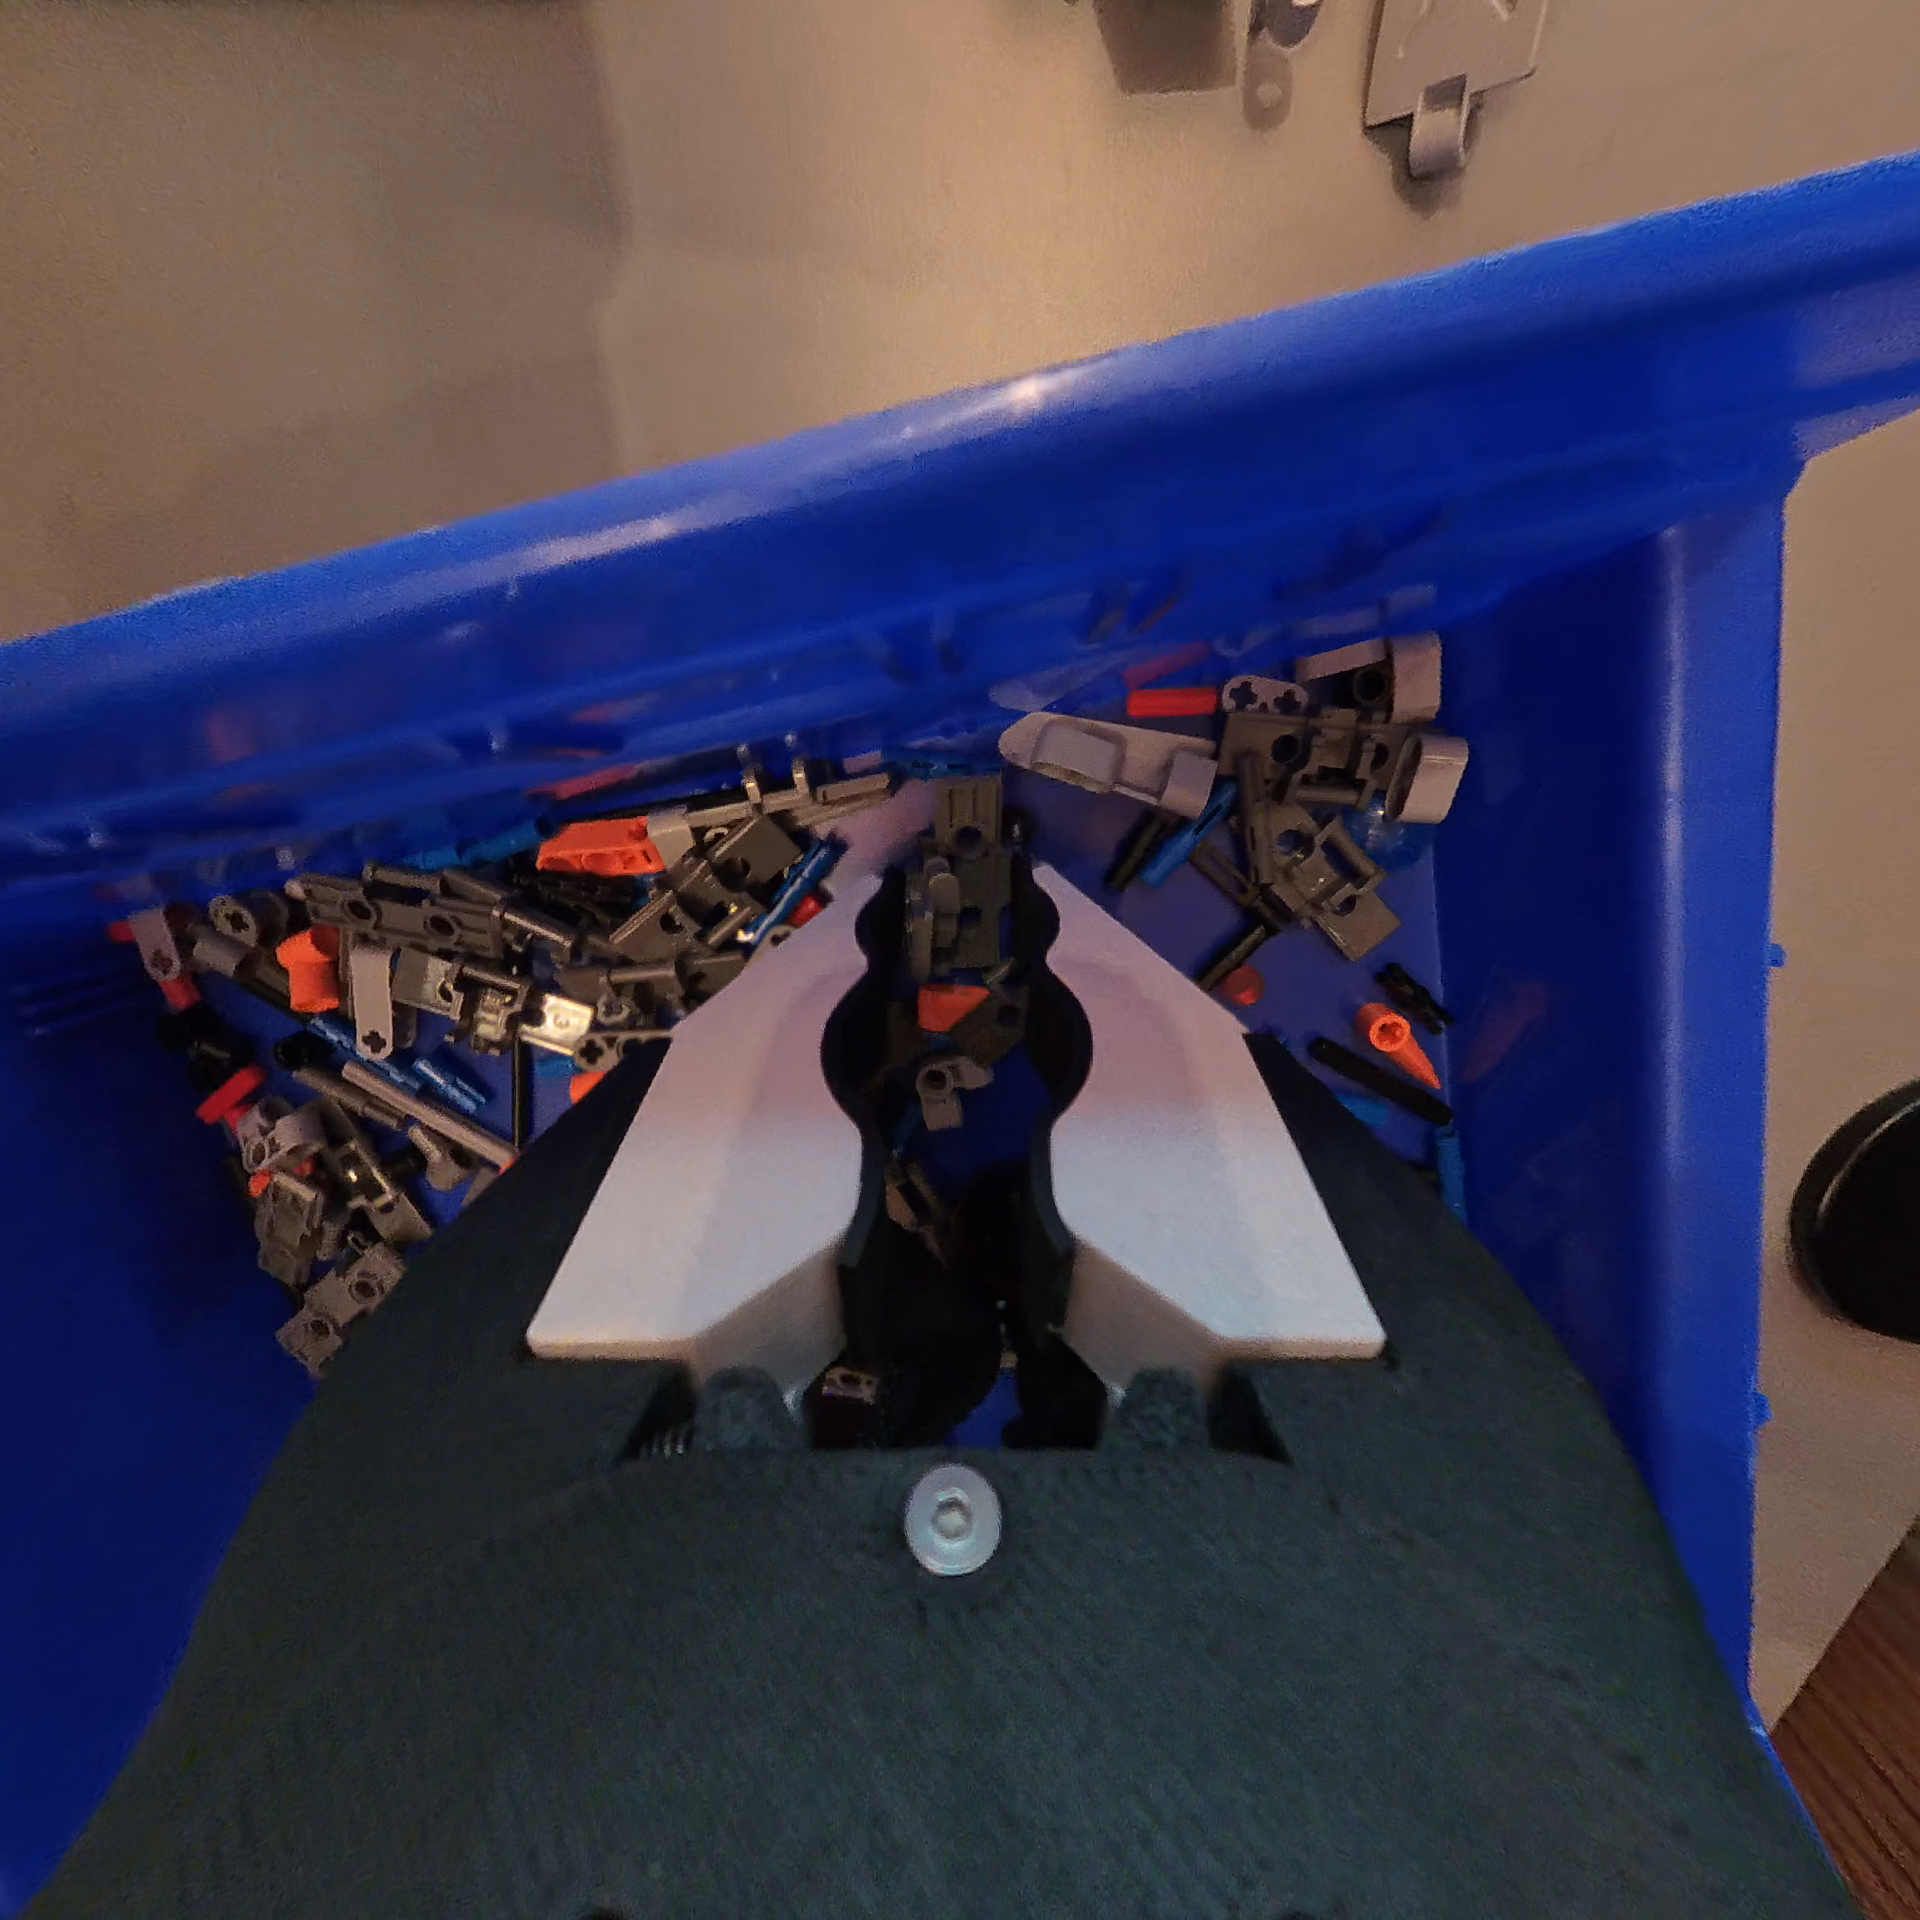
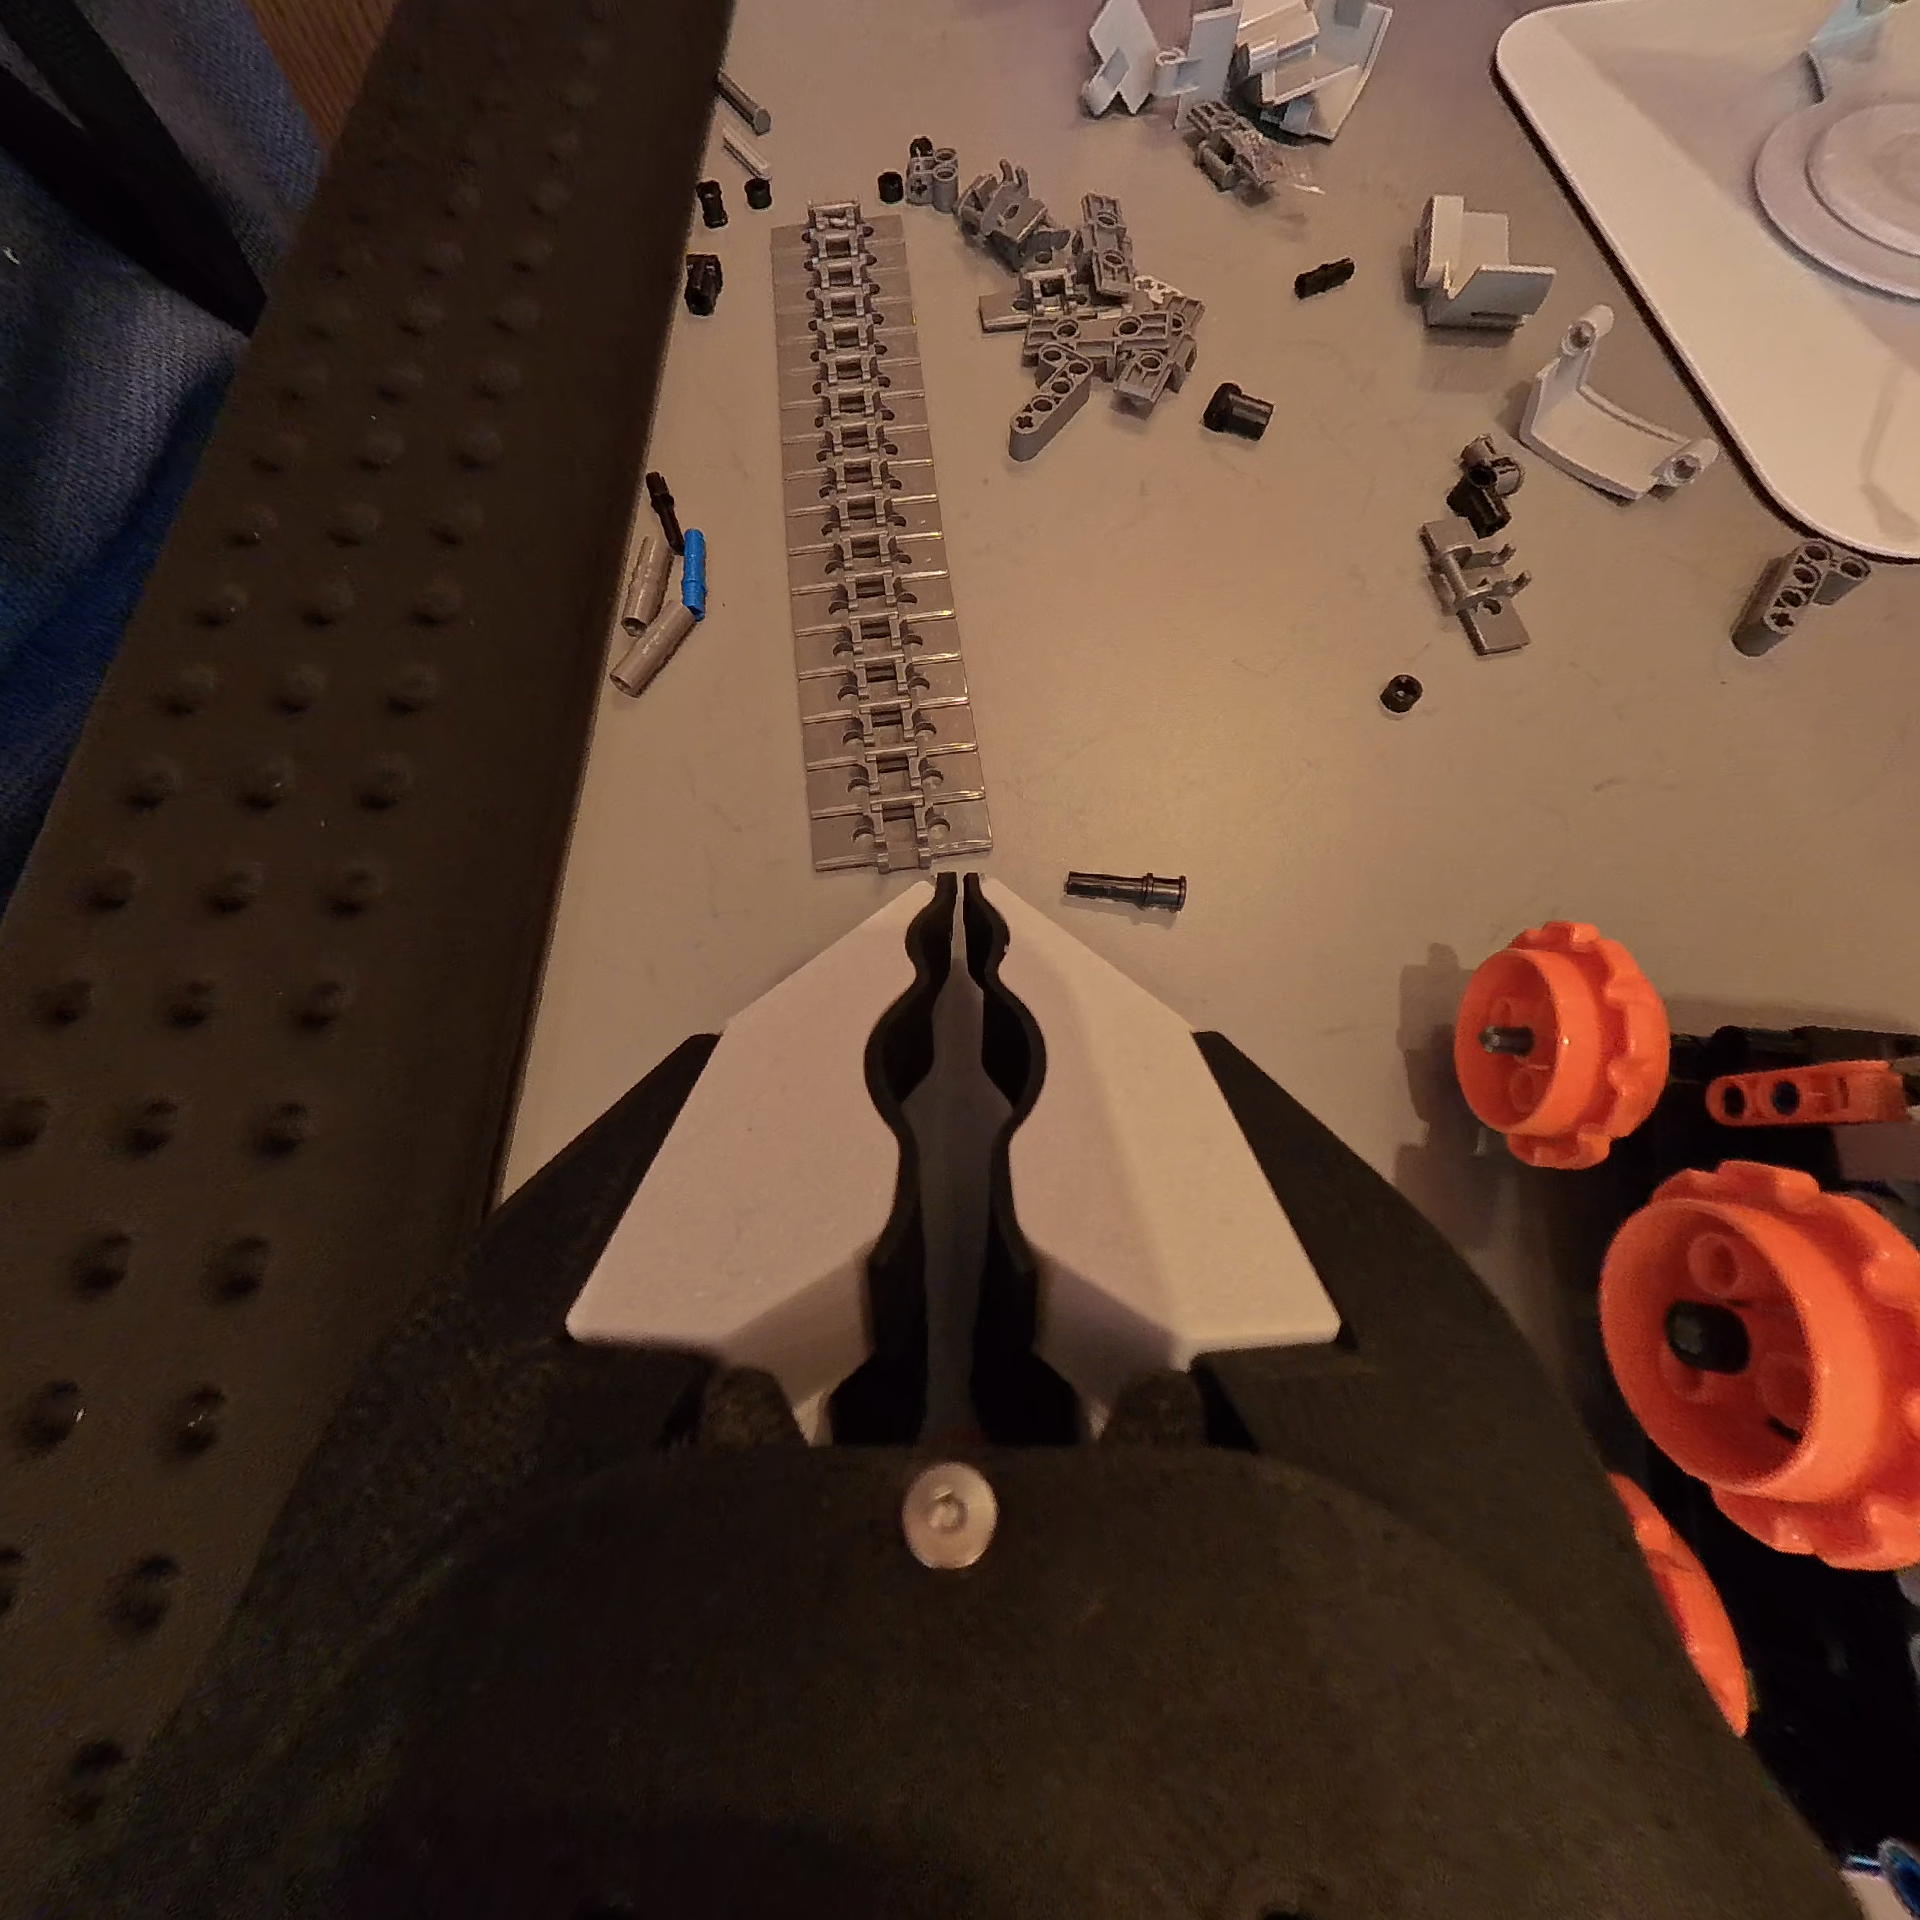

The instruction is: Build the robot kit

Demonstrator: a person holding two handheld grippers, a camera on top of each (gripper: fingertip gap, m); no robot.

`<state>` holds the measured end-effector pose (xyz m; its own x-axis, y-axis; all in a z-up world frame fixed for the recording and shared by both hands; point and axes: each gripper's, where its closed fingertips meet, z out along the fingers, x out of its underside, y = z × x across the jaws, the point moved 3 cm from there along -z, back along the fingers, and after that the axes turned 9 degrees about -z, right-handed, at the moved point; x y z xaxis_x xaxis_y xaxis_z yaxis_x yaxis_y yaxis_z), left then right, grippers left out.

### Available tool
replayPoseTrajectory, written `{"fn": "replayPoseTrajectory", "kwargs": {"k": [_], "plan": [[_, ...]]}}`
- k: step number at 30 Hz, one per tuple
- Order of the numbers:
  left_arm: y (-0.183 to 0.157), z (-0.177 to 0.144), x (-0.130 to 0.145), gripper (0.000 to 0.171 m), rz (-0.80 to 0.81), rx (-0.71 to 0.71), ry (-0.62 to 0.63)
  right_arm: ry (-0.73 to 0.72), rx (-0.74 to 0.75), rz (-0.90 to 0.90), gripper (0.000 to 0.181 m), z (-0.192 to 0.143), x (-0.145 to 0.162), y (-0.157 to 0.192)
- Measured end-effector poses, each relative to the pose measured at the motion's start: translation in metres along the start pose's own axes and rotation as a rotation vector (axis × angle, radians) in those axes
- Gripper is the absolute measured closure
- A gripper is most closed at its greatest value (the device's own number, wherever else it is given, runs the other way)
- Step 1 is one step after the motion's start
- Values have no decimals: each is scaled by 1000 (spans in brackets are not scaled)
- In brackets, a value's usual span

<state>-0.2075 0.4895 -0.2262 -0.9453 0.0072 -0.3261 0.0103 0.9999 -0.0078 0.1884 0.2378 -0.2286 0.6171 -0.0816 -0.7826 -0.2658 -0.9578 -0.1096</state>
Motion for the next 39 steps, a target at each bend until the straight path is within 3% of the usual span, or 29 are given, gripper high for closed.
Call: {"fn": "replayPoseTrajectory", "kwargs": {"k": [5,10,14,17,21,30,39], "plan": [[-2,-25,-2,151,-22,-24,-40,-1,0,-2,181,0,0,0],[-11,-75,-15,151,-13,-65,-52,-1,-4,-4,181,1,-1,1],[-37,-123,-47,152,51,-69,-103,-2,-8,-8,181,1,-2,2],[-68,-135,-85,152,140,-32,-143,-3,-8,-15,181,1,-4,3],[-109,-103,-139,152,257,44,-147,-9,5,-33,181,-1,-8,4],[-158,25,-236,152,337,161,-113,4,52,-65,180,-8,-15,4],[-170,103,-271,151,277,230,-60,4,50,-88,179,-7,-20,8]]}}
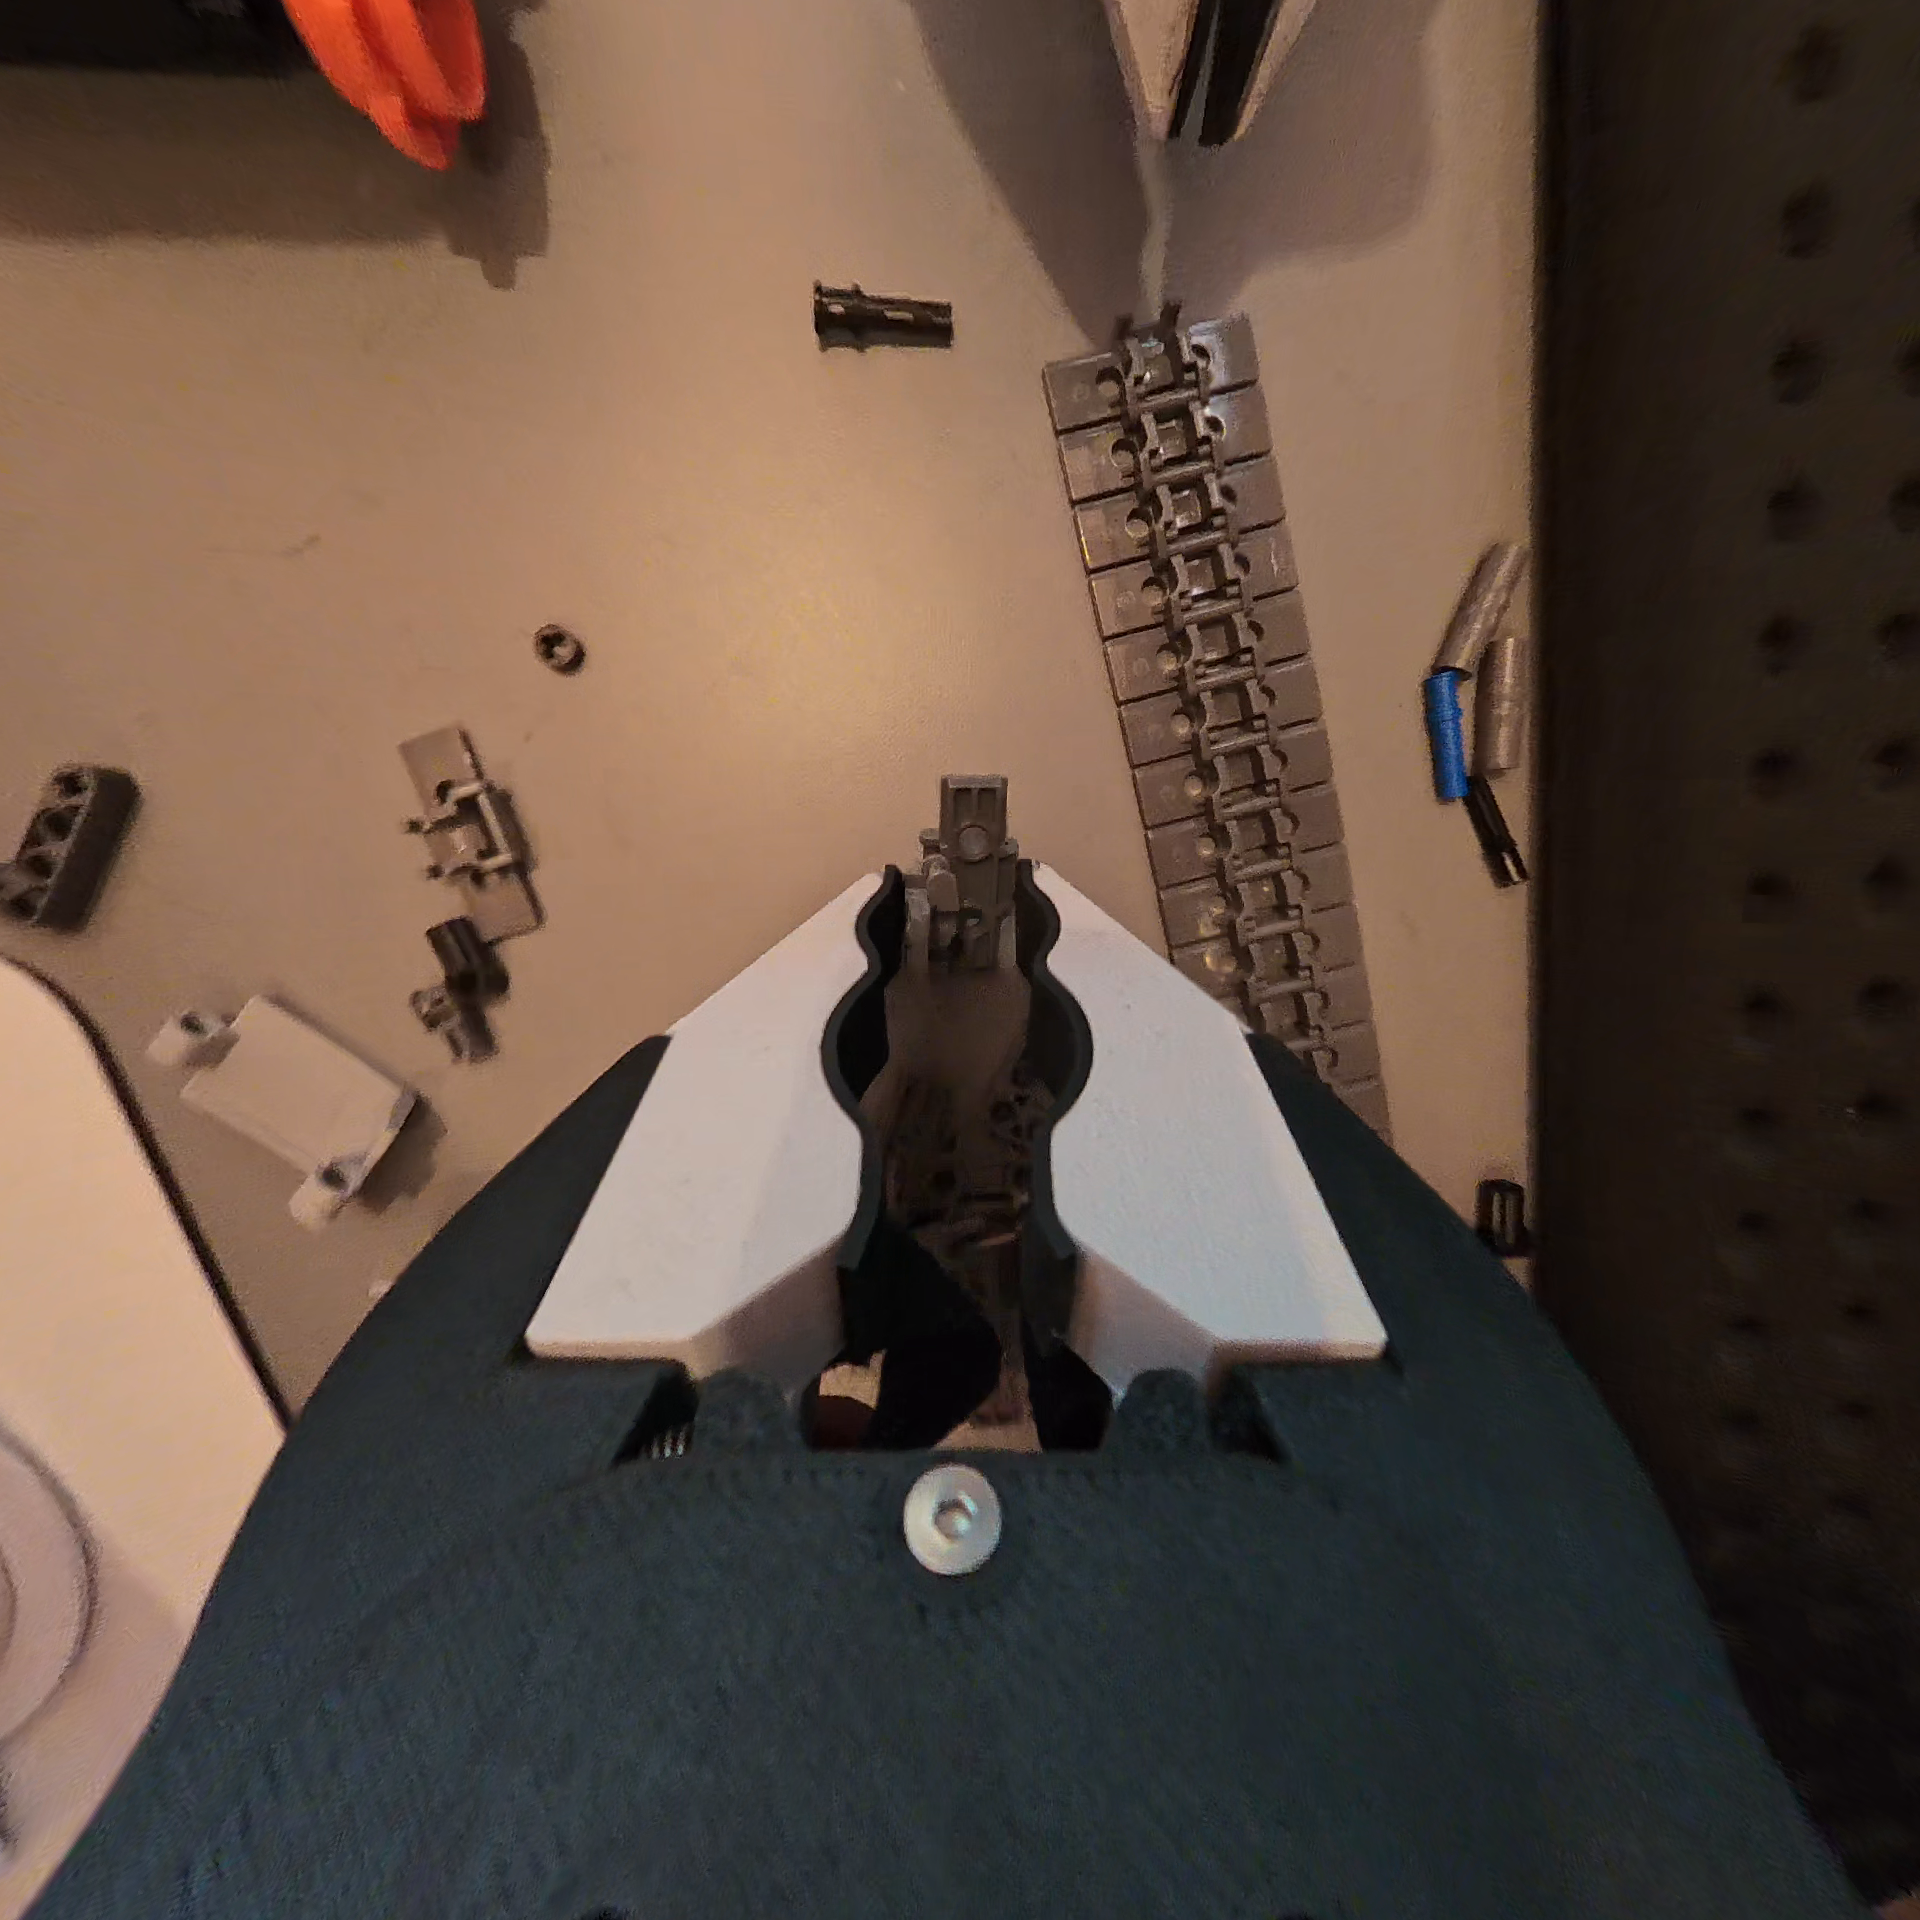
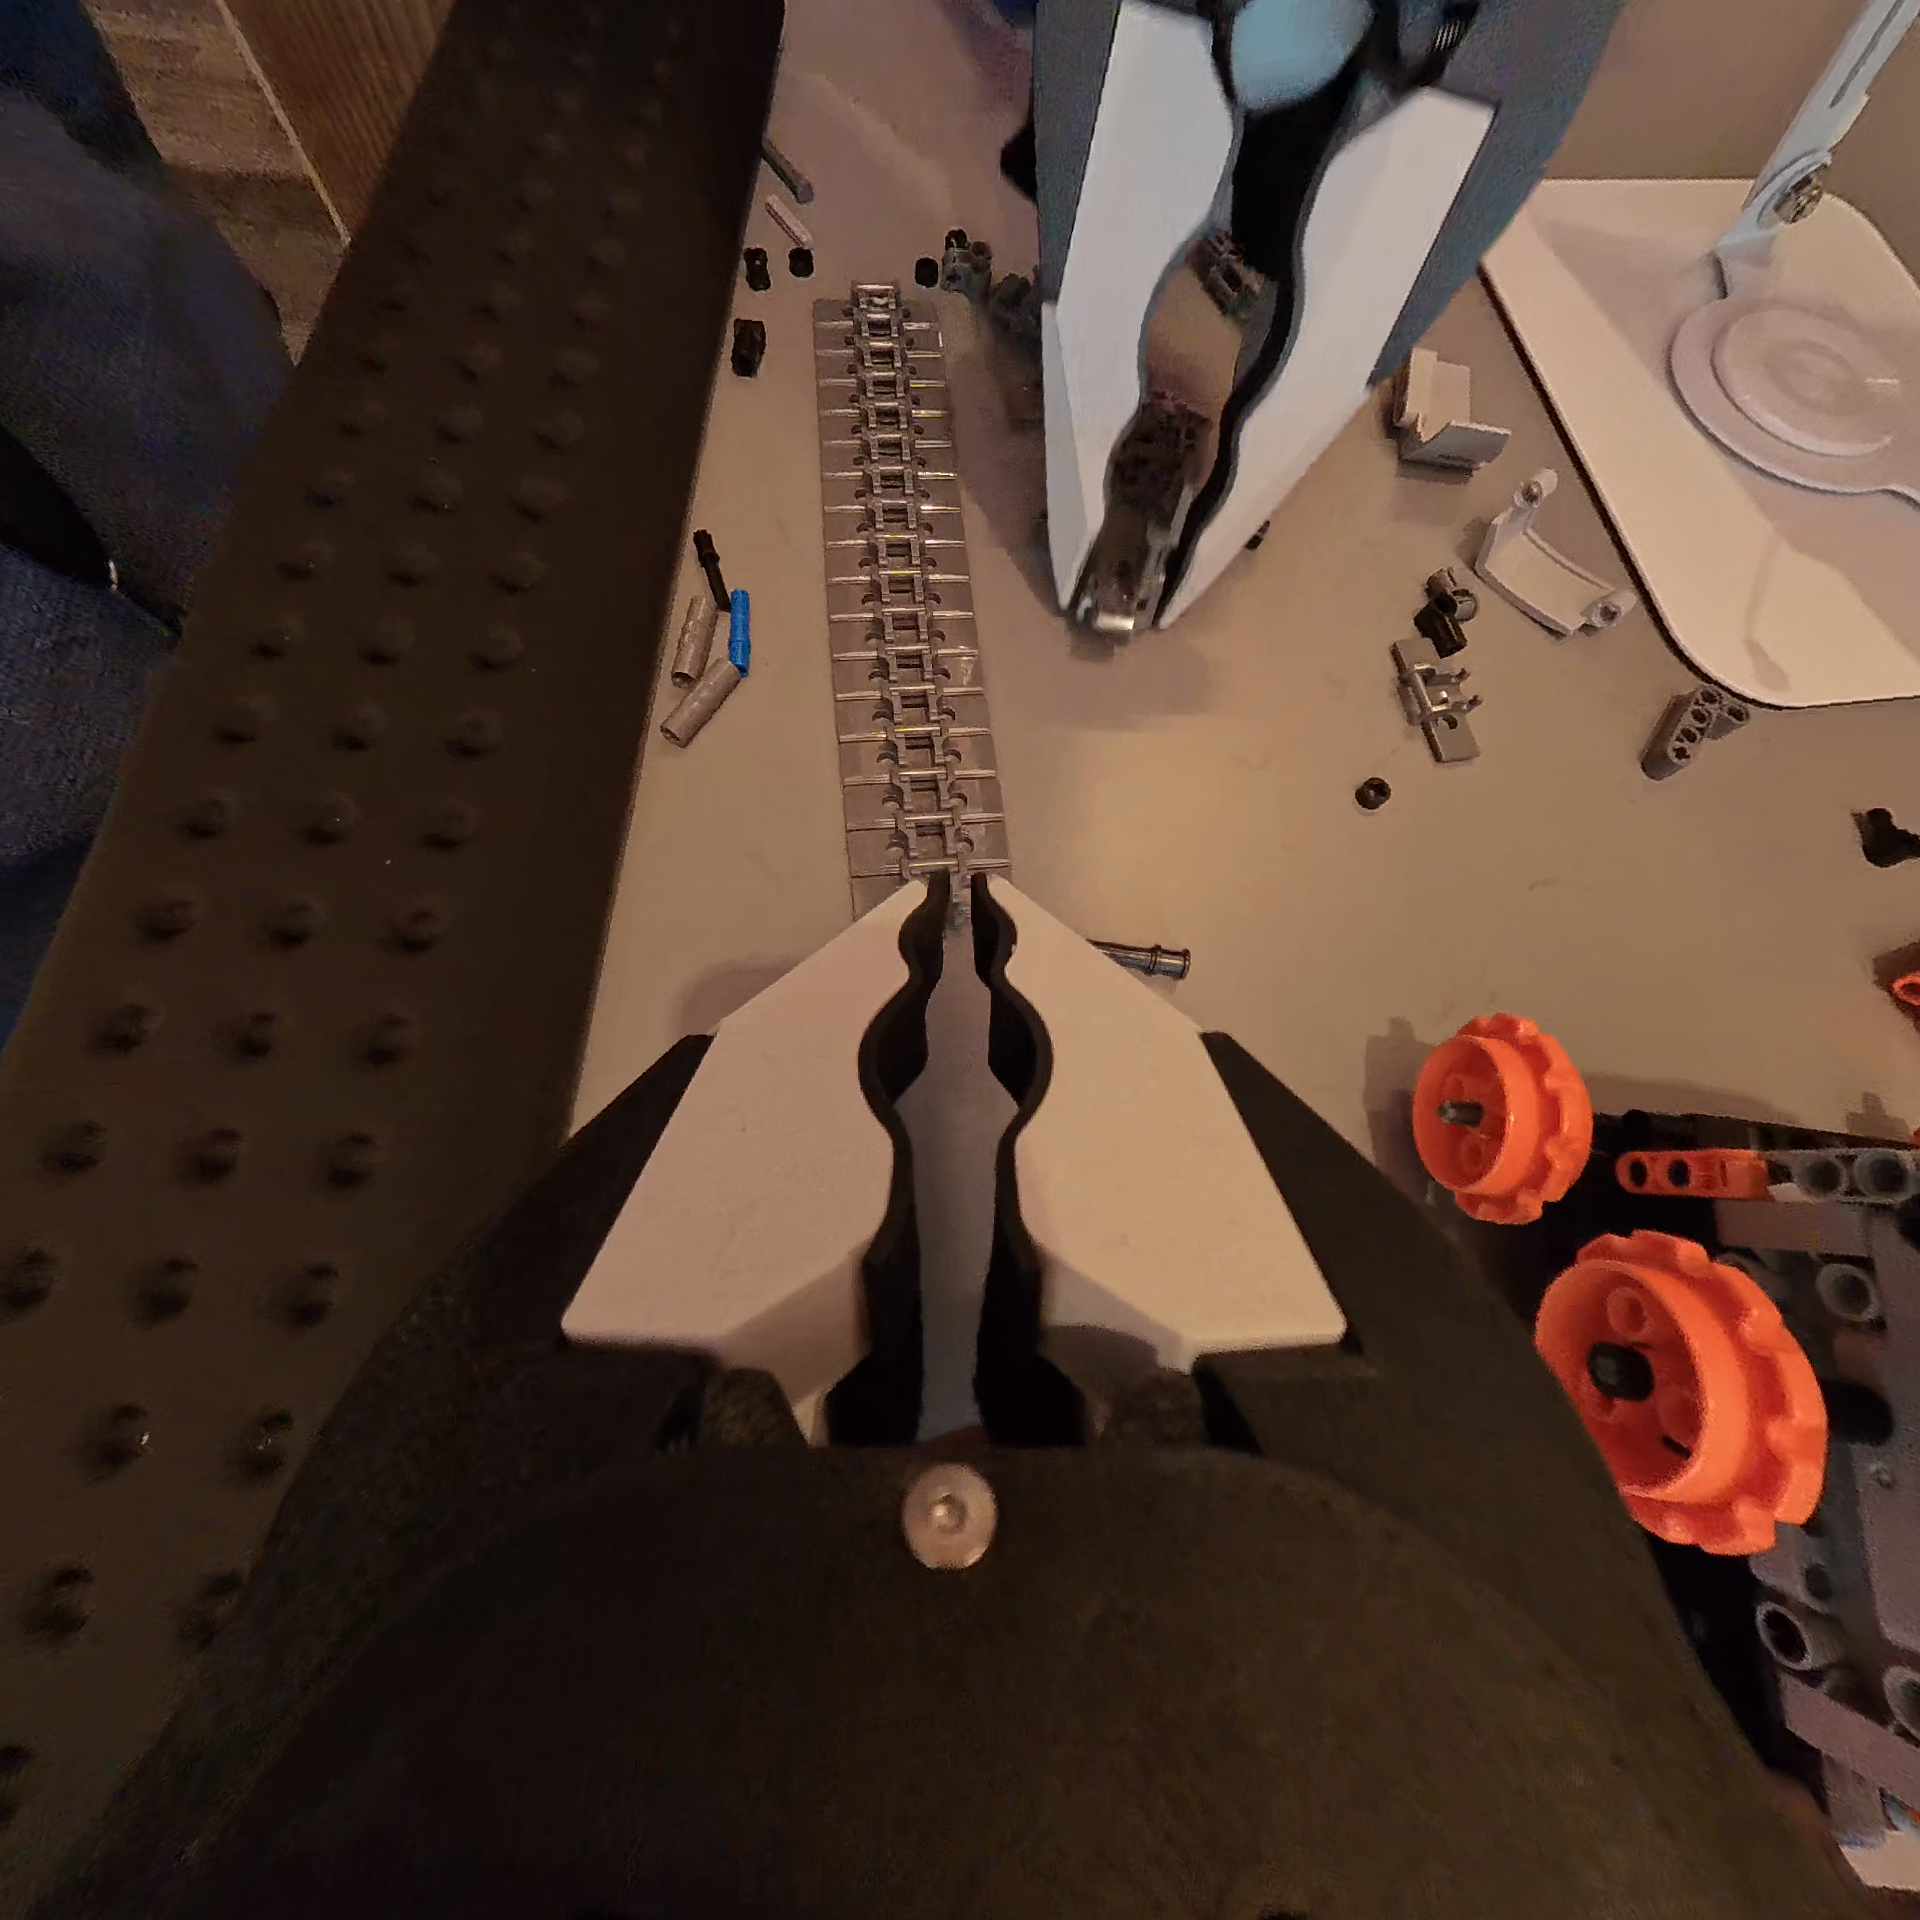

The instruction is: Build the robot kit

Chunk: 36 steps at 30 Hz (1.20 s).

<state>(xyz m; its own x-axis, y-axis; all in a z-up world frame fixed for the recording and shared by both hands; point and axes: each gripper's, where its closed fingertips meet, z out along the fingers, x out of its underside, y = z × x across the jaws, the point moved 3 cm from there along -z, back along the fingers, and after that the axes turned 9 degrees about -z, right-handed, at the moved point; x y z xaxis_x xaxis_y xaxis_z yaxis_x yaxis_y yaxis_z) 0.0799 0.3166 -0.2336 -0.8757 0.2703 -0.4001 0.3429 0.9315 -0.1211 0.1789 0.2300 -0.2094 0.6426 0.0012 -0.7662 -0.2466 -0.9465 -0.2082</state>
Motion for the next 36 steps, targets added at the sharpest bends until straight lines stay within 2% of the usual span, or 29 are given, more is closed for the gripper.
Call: {"fn": "replayPoseTrajectory", "kwargs": {"k": [3,7,12,16,20,23,27,29,32,36], "plan": [[4,6,-6,148,11,-37,-6,6,3,7,177,4,0,0],[5,-1,-10,130,4,-73,-38,24,26,14,174,10,0,-4],[9,-17,-8,135,47,-195,-94,34,76,29,169,20,-7,-15],[5,-8,-15,140,119,-269,-123,44,85,24,166,28,-10,-18],[-3,0,-20,145,139,-275,-148,52,90,27,167,29,-7,-19],[-6,7,-23,158,107,-254,-159,39,96,37,168,26,-6,-20],[-3,1,-25,165,91,-298,-184,35,116,42,169,23,-5,-22],[0,-8,-29,166,56,-310,-235,16,140,57,168,20,-8,-24],[4,-28,-41,166,-27,-297,-401,-74,177,133,166,13,-21,-31],[4,-73,-65,168,-166,-219,-783,-276,232,332,149,1,-44,-48]]}}
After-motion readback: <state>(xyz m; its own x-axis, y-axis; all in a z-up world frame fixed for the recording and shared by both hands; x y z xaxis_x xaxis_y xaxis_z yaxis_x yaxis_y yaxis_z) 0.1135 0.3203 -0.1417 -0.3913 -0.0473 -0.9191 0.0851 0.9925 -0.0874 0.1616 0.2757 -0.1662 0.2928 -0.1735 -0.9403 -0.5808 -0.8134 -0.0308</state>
